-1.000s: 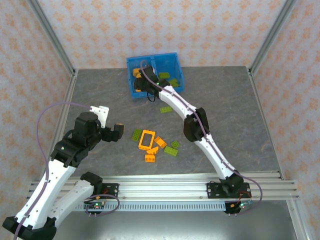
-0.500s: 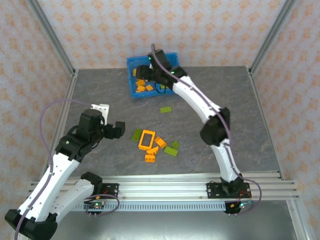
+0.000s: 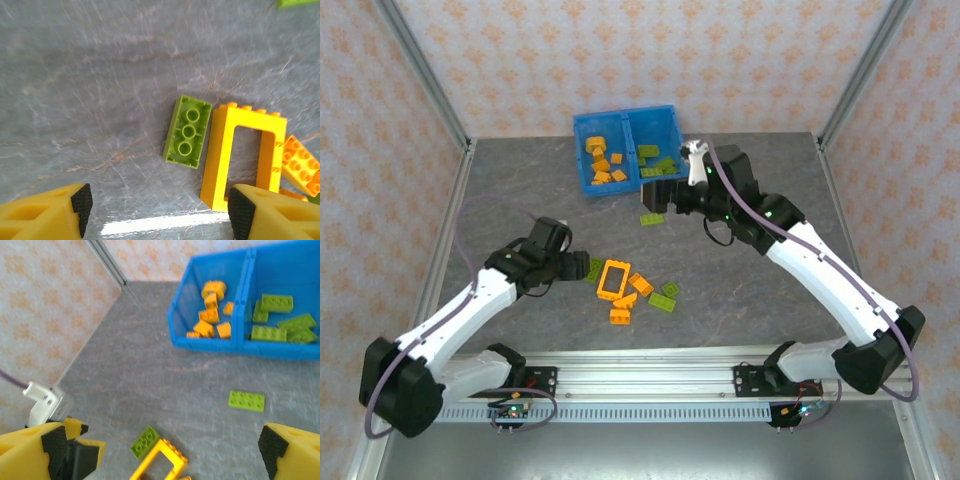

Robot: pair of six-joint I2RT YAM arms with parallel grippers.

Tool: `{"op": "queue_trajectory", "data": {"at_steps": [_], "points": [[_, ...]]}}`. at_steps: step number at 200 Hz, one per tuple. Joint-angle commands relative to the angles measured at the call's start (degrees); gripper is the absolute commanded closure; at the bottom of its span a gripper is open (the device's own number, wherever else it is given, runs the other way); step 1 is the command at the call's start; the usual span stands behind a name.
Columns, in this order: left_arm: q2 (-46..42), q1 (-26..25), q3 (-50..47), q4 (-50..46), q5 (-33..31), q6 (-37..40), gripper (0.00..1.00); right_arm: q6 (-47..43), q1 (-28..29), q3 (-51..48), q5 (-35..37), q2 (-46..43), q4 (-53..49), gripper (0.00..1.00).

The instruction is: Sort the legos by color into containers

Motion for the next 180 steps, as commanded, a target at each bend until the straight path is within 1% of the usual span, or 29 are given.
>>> {"op": "queue_trajectory", "data": {"at_steps": [1,27,57,113,143,180], "points": [[5.1,-1.0,-1.0,3.8,0.7,-2.7,0.29,0.3,-0.5,-2.8,-1.5,-1.9,-1.1,0.01],[11.5,-1.4,0.5,5.8,2.4,-2.7,0.33,-2.0,-0.5,-2.3,-7.5,-1.2,-6.1,0.01],[17.2,-1.6,1.5,8.6,4.1,-2.3,0.35,-2.5,-0.5,-2.6,-10.8,-0.9,-9.3,0.01],[24.5,-1.6,3.6,11.1,5.0,-1.5,0.4,-1.8,-0.5,-4.0,-9.9,-1.3,-10.2,0.01],[26.7,-1.6,4.0,11.9,4.7,-1.3,0.49,-1.6,-0.5,-3.9,-9.3,-1.0,-10.0,0.01],[26.4,-1.7,4.1,12.7,3.9,-1.5,0.61,-1.3,-0.5,-3.6,-8.7,-0.4,-10.4,0.01]]}}
